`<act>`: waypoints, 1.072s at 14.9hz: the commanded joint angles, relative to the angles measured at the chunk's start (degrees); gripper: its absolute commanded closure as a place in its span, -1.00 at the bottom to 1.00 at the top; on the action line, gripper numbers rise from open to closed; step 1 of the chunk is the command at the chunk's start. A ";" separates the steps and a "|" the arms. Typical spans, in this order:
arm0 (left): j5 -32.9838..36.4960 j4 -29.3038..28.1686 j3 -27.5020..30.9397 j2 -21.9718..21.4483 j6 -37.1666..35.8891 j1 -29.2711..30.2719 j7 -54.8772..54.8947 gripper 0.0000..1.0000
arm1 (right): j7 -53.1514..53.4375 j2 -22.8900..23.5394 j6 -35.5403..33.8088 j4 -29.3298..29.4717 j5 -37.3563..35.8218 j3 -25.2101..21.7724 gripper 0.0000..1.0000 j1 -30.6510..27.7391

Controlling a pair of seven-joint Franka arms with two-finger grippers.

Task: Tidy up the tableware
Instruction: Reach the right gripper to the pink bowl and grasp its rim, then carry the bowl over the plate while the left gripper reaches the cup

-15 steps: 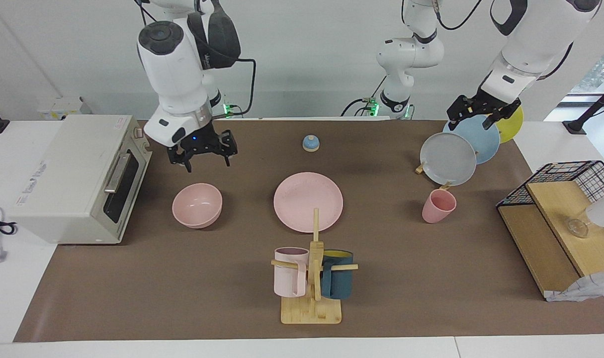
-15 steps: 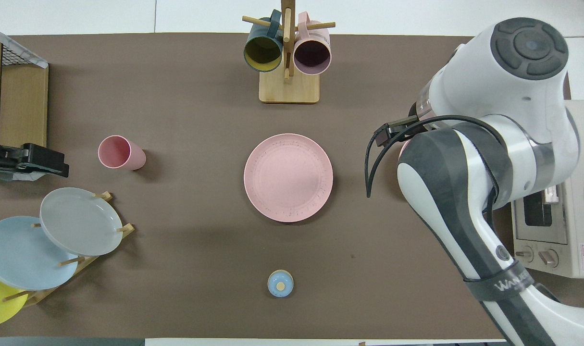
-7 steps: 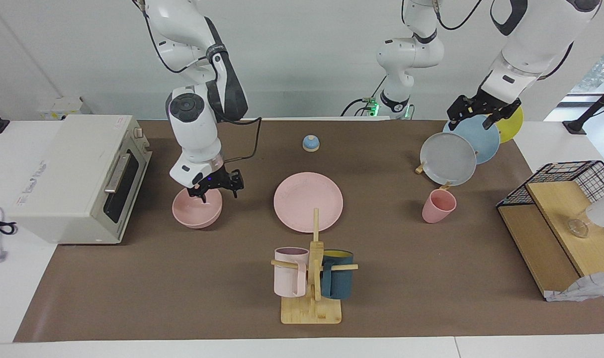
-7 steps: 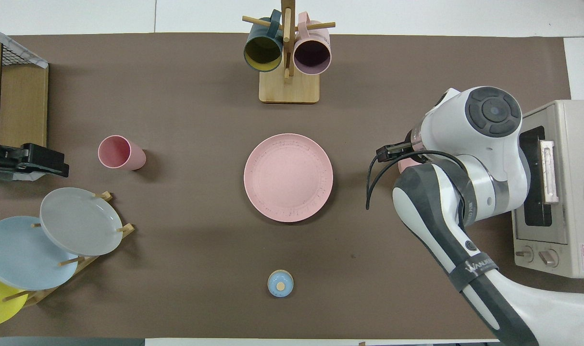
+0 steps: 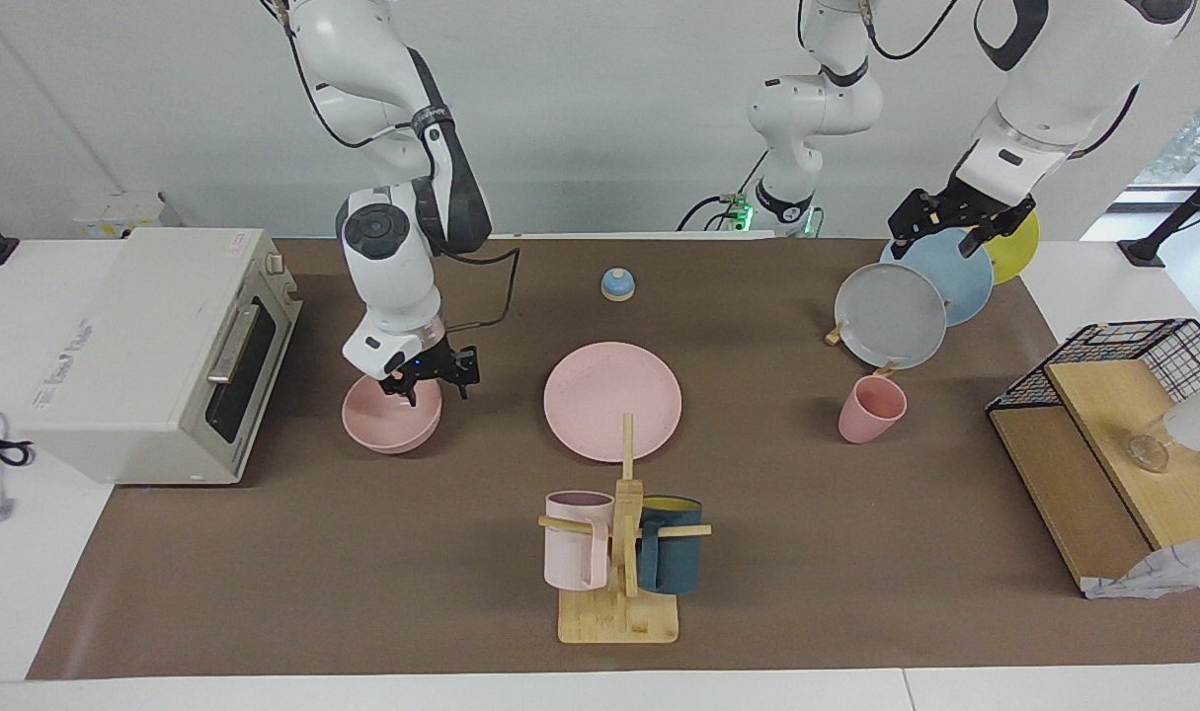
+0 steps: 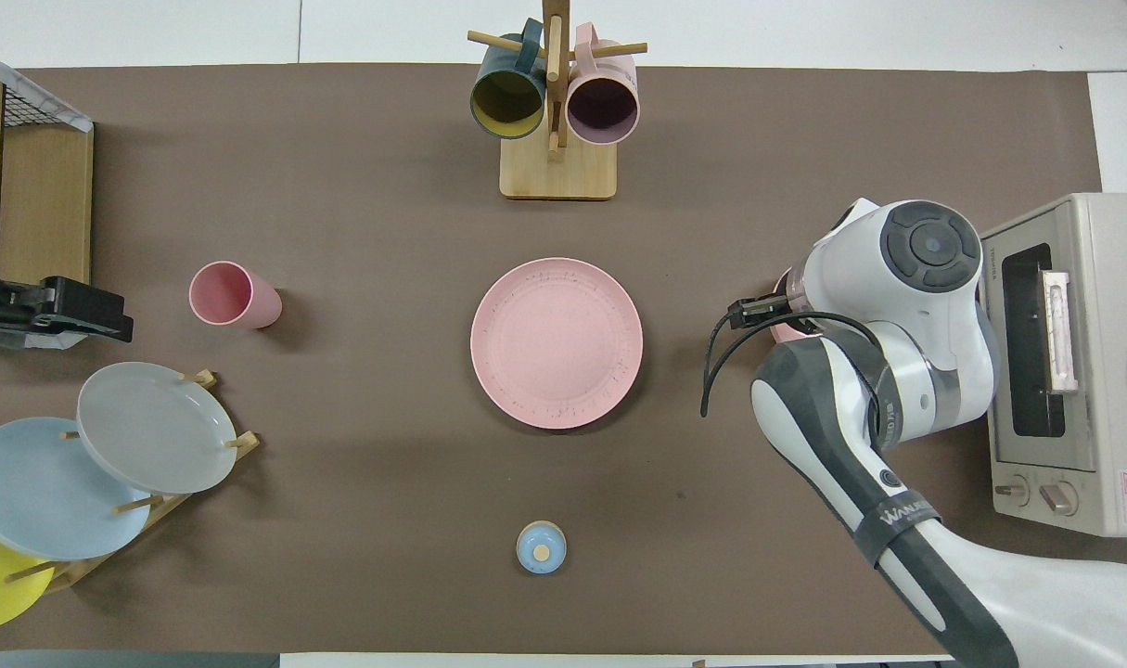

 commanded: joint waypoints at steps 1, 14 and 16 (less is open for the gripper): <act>0.66 0.22 0.11 -0.56 -0.53 -0.01 -0.64 -1.00 | 1.19 0.03 1.74 -1.55 -0.33 0.40 -0.44 -0.28; 0.66 -0.04 0.11 -0.56 1.56 -0.01 -0.38 -1.00 | 2.40 5.11 -15.44 15.71 -3.76 0.40 1.00 6.90; 0.66 -1.62 0.03 -0.21 4.64 -0.10 -0.38 -1.00 | 10.55 10.64 -22.56 26.51 -3.84 0.40 1.00 11.12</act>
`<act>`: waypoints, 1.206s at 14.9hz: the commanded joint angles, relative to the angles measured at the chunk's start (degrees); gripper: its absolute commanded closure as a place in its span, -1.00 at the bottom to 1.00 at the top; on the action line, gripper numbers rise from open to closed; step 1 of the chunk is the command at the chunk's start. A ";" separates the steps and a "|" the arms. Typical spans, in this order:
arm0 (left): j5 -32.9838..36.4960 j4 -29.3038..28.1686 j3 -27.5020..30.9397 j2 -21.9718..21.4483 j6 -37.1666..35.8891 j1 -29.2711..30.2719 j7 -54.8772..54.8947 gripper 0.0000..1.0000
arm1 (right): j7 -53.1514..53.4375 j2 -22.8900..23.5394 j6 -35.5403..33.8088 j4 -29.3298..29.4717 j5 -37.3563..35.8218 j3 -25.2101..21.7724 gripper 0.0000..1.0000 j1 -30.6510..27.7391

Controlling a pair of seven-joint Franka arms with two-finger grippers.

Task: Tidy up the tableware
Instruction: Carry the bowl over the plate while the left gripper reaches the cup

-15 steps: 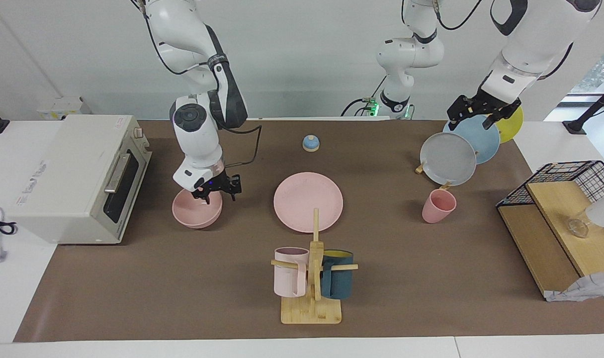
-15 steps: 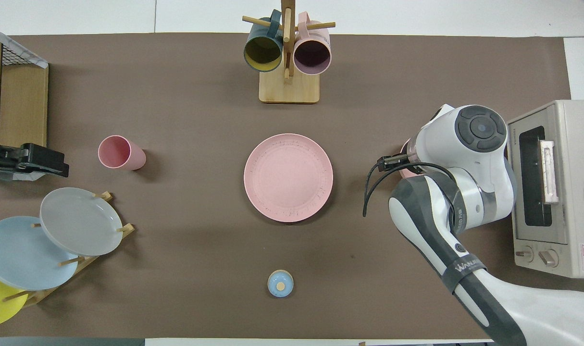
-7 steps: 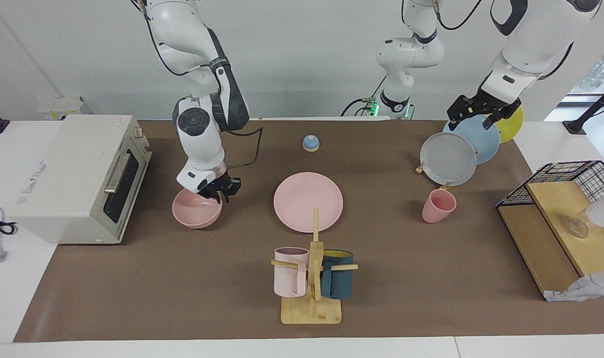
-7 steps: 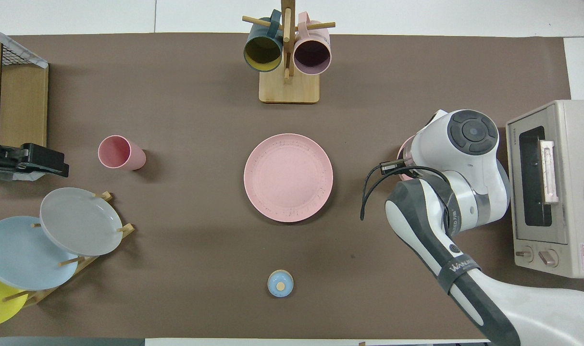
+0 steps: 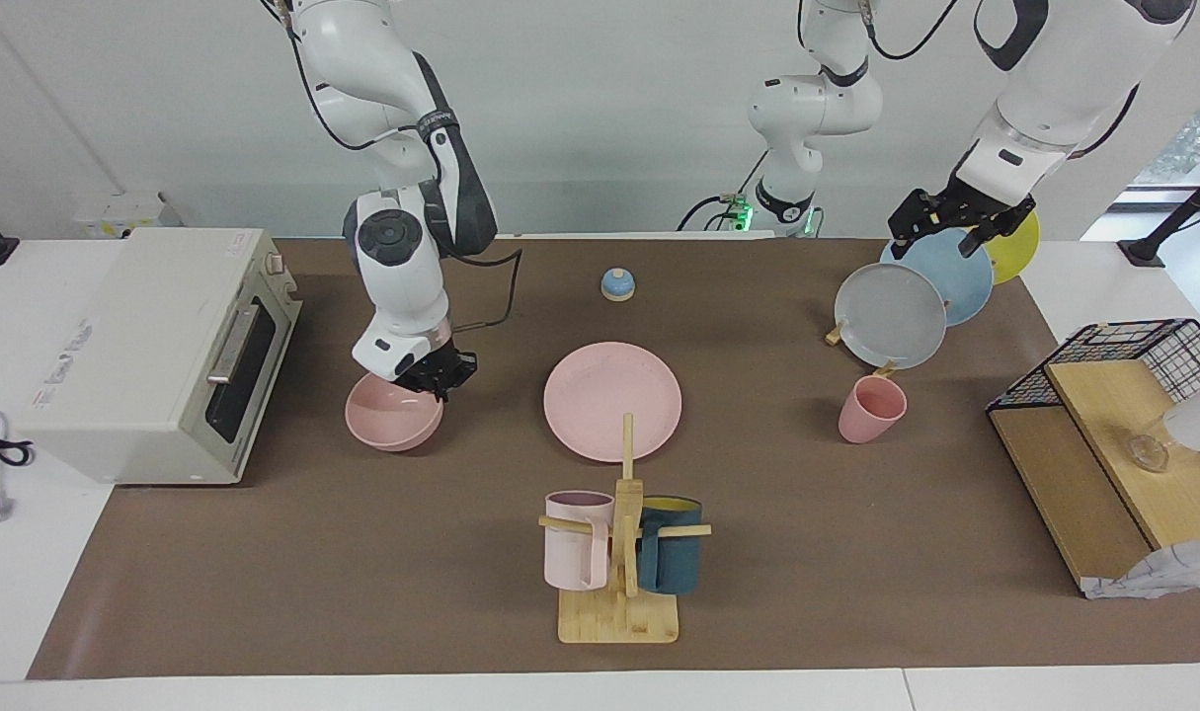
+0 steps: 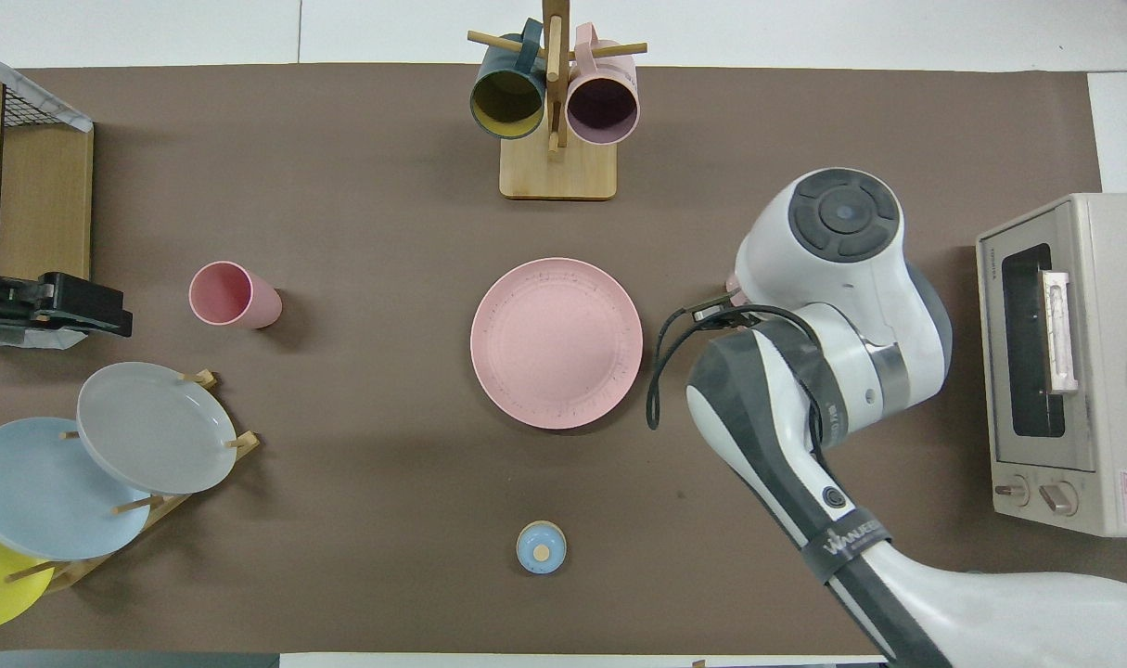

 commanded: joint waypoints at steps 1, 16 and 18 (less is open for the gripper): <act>0.66 -2.21 0.03 0.56 4.47 -0.45 -0.42 -1.00 | 9.84 10.85 -10.04 18.44 -1.41 0.07 1.00 5.39; -4.27 -14.34 -0.15 13.14 28.30 -2.47 -5.52 -0.98 | 29.38 24.77 -7.35 32.03 -8.35 0.60 1.00 20.44; -4.27 -15.74 -0.15 13.05 29.44 -2.56 -5.52 -0.94 | 29.38 24.86 -4.72 31.94 -7.65 0.60 1.00 20.35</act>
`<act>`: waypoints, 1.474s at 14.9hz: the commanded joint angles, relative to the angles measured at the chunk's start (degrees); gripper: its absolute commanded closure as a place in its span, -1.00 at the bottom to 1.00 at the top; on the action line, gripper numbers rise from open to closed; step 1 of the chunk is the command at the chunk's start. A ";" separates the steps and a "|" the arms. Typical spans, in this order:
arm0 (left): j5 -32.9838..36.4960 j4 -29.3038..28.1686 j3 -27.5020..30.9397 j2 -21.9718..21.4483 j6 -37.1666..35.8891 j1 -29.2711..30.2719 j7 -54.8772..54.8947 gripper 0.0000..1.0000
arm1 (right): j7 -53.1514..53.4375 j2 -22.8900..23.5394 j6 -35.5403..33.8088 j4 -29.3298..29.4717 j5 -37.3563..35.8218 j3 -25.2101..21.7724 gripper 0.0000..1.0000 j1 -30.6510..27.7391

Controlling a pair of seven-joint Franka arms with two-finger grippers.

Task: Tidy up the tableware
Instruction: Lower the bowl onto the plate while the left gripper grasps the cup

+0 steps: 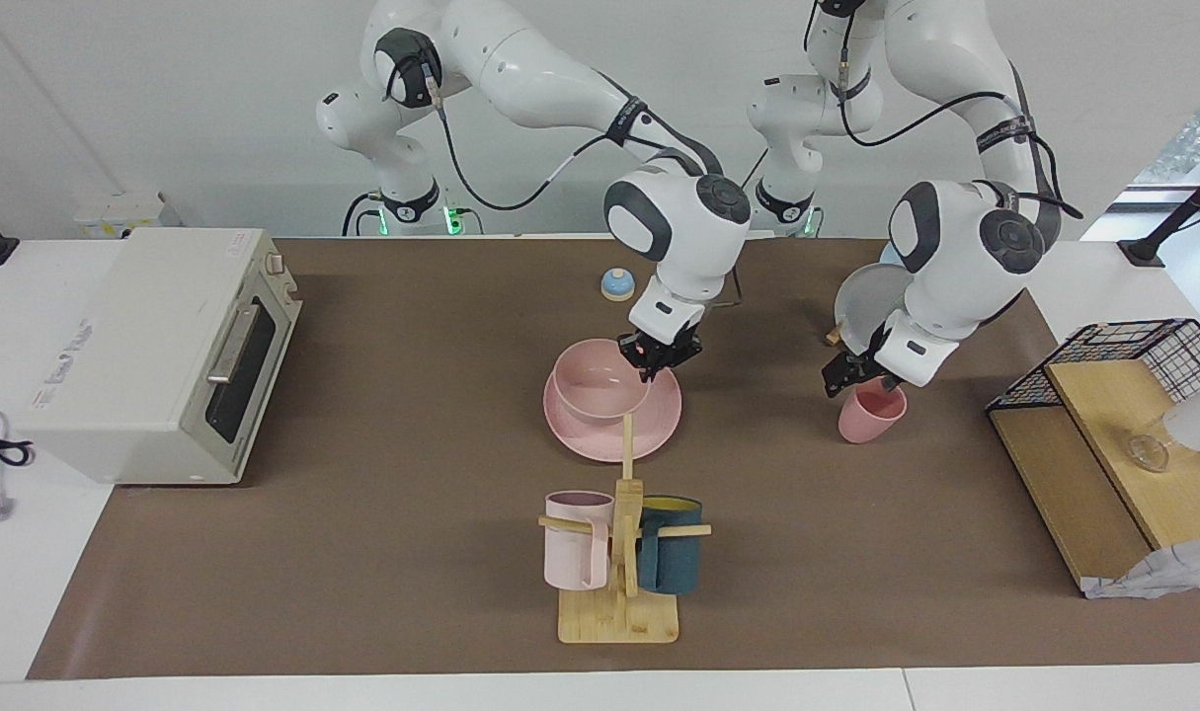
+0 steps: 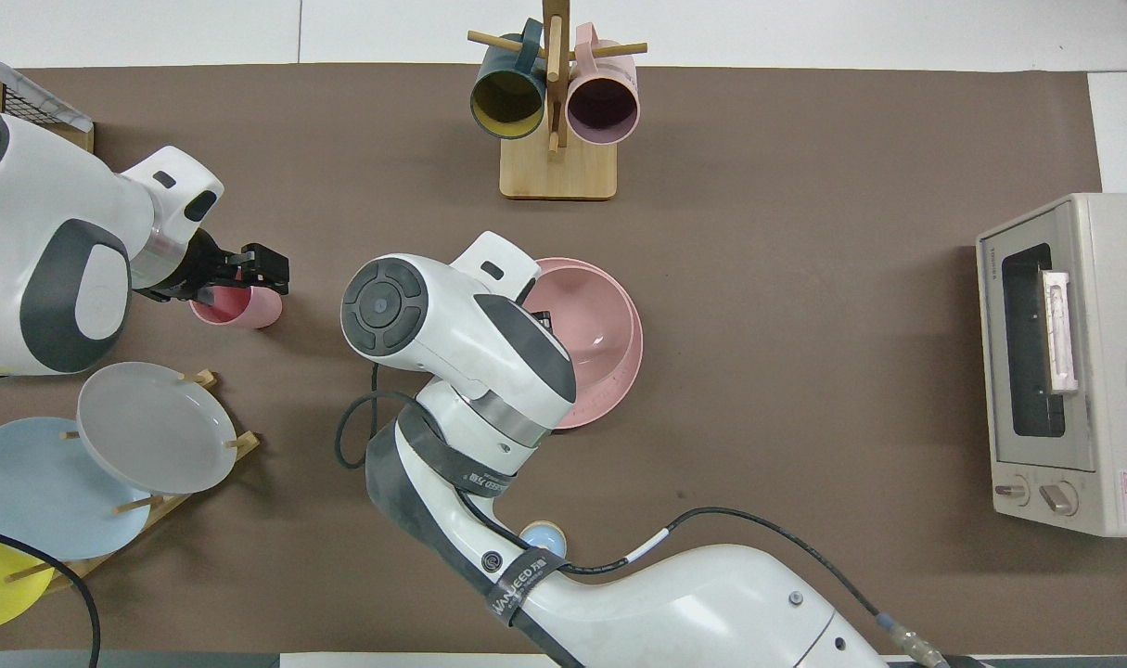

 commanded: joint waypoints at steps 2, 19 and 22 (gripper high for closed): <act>-0.91 -5.44 0.37 -2.17 3.89 -0.39 -0.57 -0.90 | 1.01 0.27 2.79 0.34 -0.30 0.64 1.00 -0.44; -0.38 -6.69 0.54 -1.47 8.47 -0.30 3.83 1.00 | 0.40 -0.52 3.08 -2.48 4.18 0.90 0.34 -1.05; -0.11 -2.13 0.63 -1.55 3.48 -0.48 3.74 1.00 | 0.31 -1.22 1.92 -1.86 3.92 0.82 -0.40 -2.36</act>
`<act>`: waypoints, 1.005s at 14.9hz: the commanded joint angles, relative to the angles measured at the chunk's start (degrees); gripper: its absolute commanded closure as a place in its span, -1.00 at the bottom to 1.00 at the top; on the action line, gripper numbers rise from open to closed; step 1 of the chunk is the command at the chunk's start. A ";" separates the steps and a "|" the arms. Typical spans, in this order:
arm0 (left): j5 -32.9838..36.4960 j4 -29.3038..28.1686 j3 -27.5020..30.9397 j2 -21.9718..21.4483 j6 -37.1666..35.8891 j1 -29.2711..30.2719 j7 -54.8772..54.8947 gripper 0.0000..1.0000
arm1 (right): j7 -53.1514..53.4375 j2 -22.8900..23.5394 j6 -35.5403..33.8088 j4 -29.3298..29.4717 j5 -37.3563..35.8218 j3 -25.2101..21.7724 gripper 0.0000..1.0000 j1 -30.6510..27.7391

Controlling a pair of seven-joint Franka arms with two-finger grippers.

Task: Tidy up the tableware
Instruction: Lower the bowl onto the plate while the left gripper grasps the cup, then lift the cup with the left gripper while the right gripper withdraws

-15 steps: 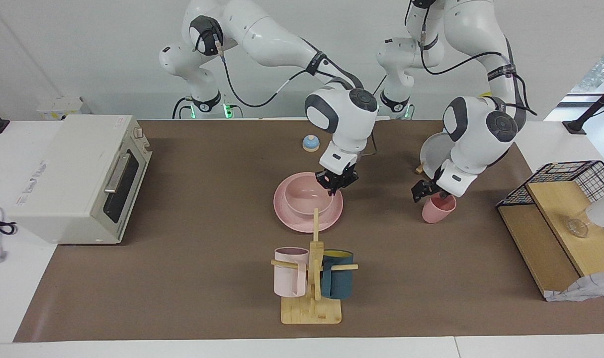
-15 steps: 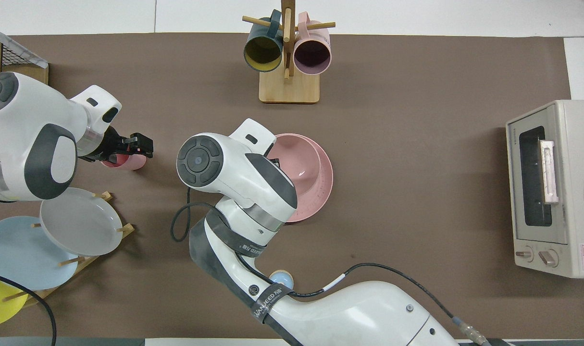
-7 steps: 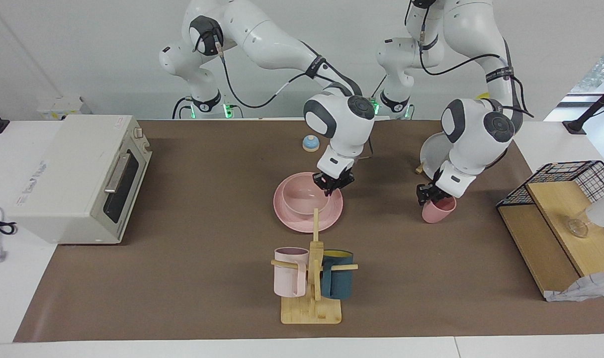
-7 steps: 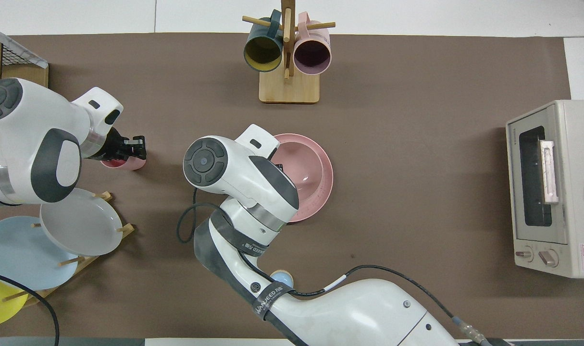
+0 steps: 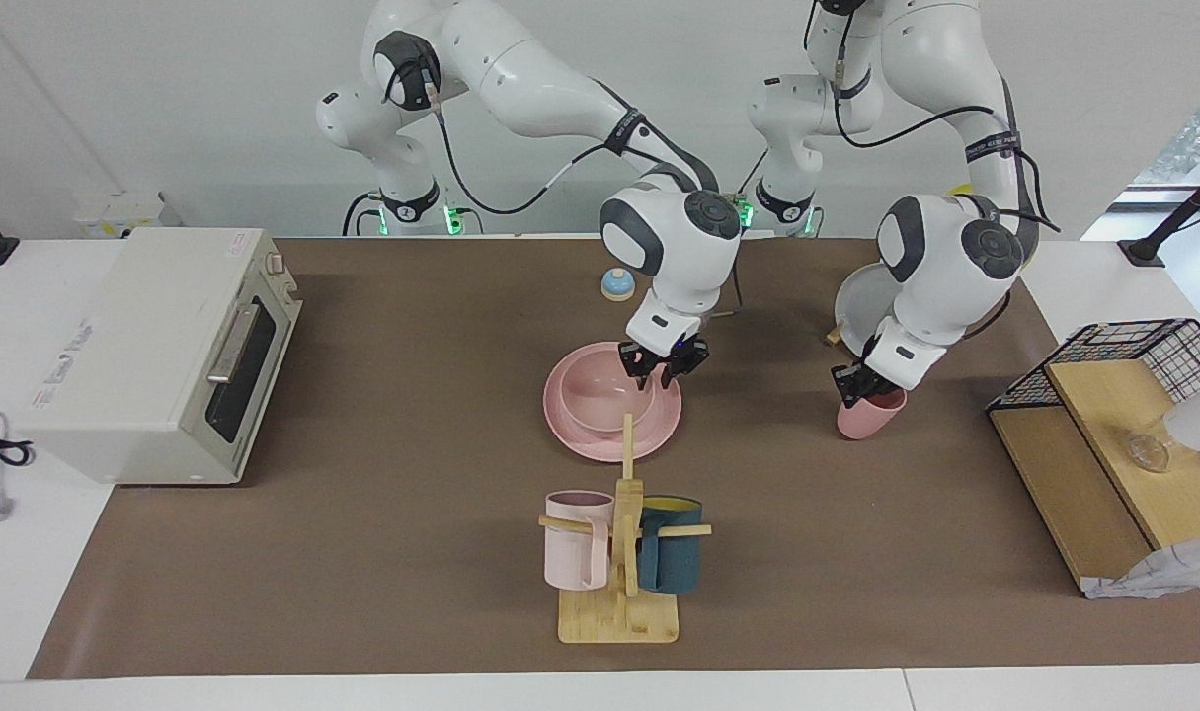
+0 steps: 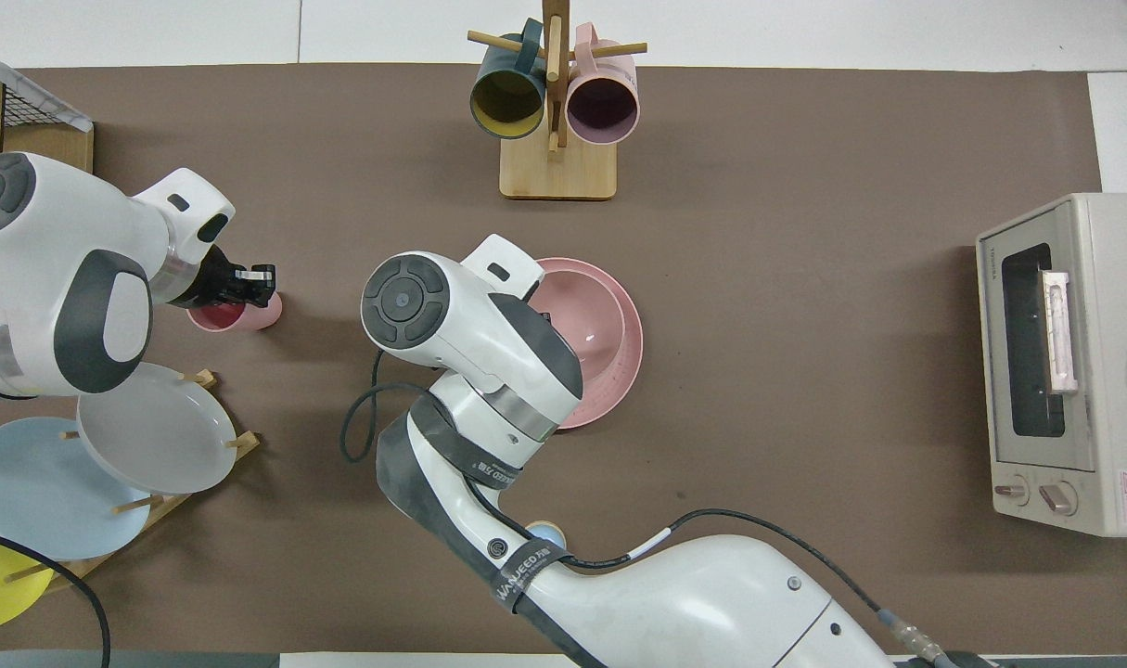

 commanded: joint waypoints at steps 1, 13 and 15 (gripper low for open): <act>-0.03 5.54 0.46 -0.89 -7.27 -0.56 0.62 1.00 | 0.22 -2.29 -2.02 0.19 0.89 0.59 -0.40 -2.33; -0.46 35.53 0.02 6.31 -33.24 -17.59 -24.84 1.00 | -19.72 -19.07 -23.11 0.46 4.41 0.50 -1.00 -25.78; -1.00 36.94 0.02 8.85 -31.92 -21.37 -30.29 1.00 | -25.59 -21.97 -26.09 -0.25 5.36 0.51 -1.00 -31.75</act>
